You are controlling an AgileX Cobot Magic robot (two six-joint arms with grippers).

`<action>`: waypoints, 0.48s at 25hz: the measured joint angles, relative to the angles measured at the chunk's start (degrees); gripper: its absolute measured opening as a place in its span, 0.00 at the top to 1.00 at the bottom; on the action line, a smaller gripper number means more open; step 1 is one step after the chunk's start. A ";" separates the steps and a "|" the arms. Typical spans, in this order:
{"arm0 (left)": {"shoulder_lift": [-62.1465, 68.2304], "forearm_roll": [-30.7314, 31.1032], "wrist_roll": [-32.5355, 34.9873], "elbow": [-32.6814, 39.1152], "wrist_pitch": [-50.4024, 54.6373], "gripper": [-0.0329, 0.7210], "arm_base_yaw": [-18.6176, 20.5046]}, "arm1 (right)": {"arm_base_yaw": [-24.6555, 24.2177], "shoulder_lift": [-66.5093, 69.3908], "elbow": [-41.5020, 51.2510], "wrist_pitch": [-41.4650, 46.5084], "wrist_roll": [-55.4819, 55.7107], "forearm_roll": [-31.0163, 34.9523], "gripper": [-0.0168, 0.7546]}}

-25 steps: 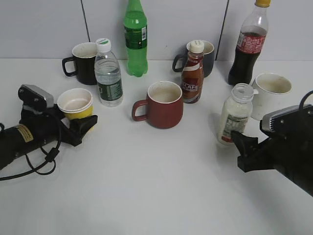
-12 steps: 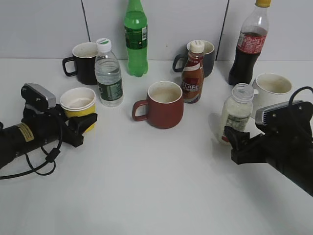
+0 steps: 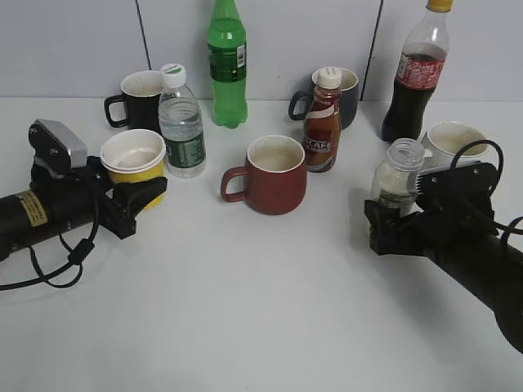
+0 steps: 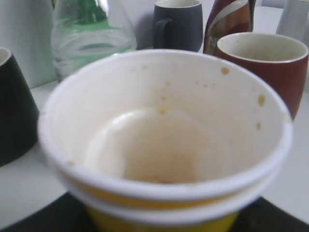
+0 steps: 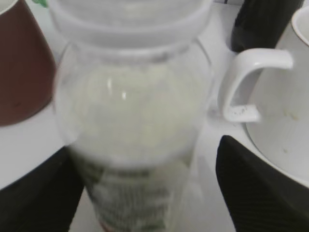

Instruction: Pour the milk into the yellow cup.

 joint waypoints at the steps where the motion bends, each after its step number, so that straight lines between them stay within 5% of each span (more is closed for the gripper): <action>1: -0.28 0.79 -0.53 -0.01 0.00 0.43 0.00 | 0.00 0.67 -0.94 0.00 0.07 0.00 0.17; 12: -0.81 4.40 -4.56 0.01 0.04 0.43 0.00 | 0.00 2.89 -3.97 0.00 2.98 1.98 0.26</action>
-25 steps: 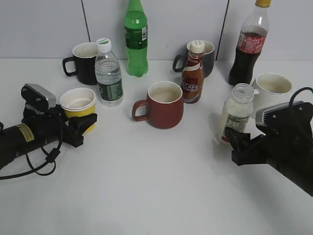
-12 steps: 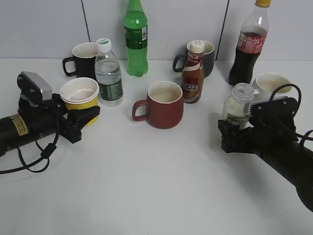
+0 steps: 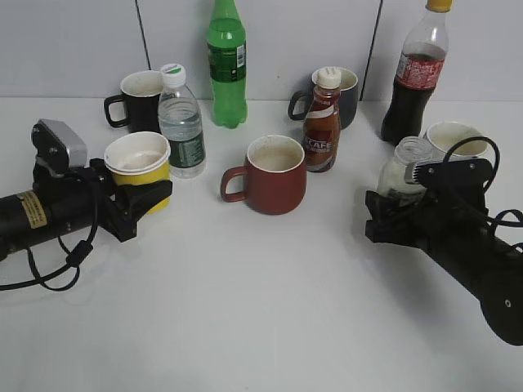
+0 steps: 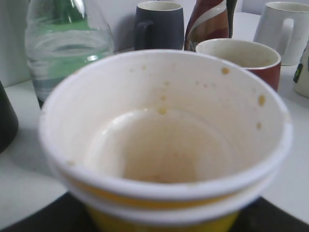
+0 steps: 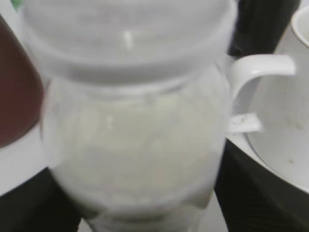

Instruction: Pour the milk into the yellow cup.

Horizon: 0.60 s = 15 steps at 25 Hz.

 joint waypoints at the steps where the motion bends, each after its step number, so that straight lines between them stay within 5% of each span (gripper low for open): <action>1: 0.00 0.00 0.00 0.00 0.00 0.43 0.00 | 0.00 0.00 0.33 0.00 0.00 0.40 0.26; 15: 0.00 0.00 0.00 0.00 0.00 0.43 0.00 | 0.00 0.00 2.78 0.00 0.00 1.13 0.27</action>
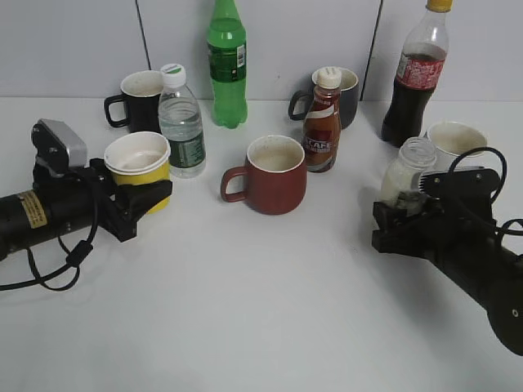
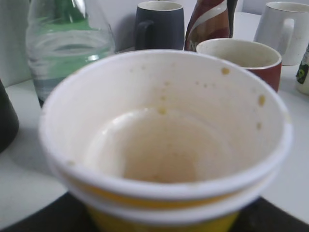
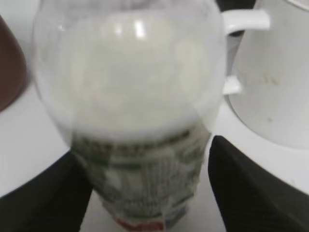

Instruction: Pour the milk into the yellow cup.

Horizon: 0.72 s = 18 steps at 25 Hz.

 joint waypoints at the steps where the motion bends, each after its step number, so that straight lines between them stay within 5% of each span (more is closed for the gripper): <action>1: 0.00 0.00 0.00 0.00 0.00 0.43 0.00 | 0.00 0.00 -0.40 0.00 0.00 0.00 0.27; 11: 0.00 0.00 -0.05 0.00 0.00 0.43 0.00 | 0.00 0.00 -3.28 0.00 0.00 0.45 0.28; 18: 0.00 0.00 -0.05 0.00 0.00 0.43 0.00 | 0.00 0.00 -3.39 0.00 0.00 0.79 0.40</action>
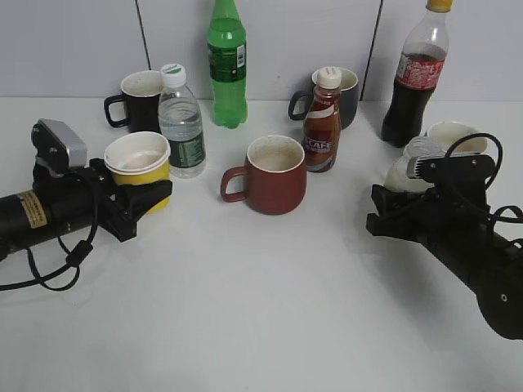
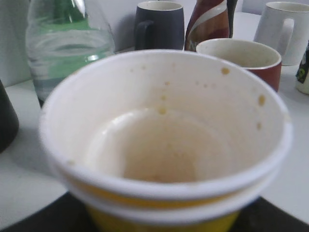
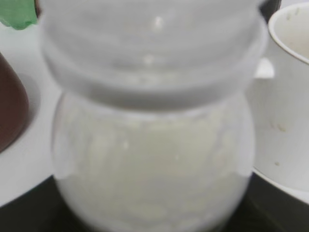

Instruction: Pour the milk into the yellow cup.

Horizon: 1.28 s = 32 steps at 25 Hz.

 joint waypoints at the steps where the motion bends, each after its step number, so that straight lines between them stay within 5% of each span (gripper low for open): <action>1: 0.00 0.00 0.00 0.00 0.00 0.43 0.00 | 0.00 0.00 0.00 0.00 0.00 0.00 0.40; 15: -0.05 0.04 0.00 0.00 0.00 0.43 -1.02 | 0.00 -2.46 -0.02 1.82 -4.57 -4.46 0.40; 32: -6.03 -0.65 -4.97 0.00 -0.07 0.43 -11.89 | 2.81 -19.51 -5.86 20.72 -9.31 -18.35 0.40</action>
